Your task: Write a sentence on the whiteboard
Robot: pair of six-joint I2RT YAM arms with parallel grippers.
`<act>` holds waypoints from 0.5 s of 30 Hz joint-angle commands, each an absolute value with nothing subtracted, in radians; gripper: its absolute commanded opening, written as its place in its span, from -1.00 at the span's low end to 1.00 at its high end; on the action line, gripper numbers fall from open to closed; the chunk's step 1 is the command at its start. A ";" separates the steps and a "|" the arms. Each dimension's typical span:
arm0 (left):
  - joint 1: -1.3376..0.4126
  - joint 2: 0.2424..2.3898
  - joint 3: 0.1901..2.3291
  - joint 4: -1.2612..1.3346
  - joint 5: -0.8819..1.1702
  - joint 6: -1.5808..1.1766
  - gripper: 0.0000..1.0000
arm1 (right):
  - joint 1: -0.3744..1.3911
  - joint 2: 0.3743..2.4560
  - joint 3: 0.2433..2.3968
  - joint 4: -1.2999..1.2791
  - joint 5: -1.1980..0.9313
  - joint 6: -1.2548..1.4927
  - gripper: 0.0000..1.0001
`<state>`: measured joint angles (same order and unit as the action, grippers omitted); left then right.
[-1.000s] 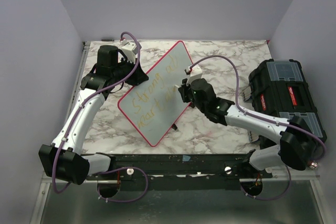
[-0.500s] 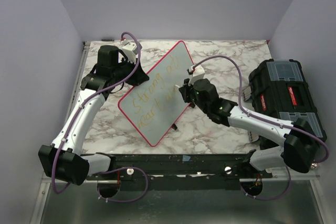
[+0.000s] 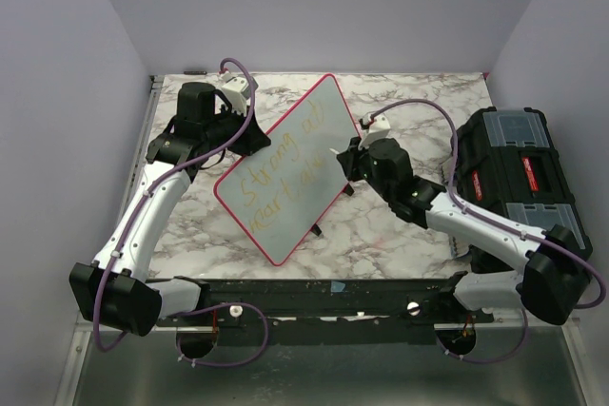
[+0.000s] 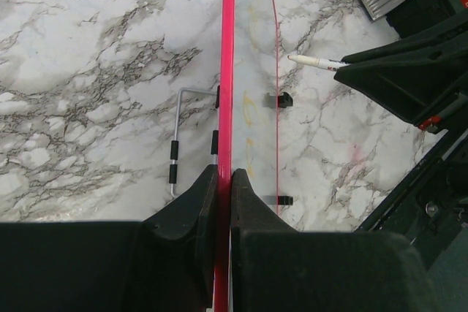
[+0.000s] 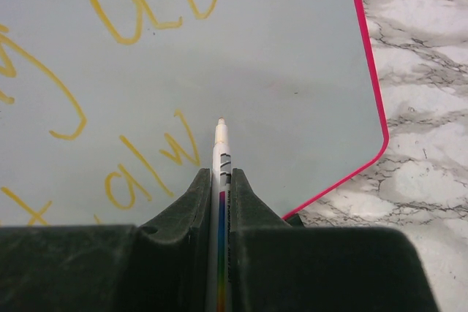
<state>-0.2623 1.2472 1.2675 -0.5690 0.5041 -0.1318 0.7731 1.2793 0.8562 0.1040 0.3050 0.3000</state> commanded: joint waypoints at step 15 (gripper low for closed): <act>-0.276 1.250 1.282 -0.584 0.440 -0.063 -1.00 | 0.682 1.292 0.824 0.162 0.123 0.336 -0.99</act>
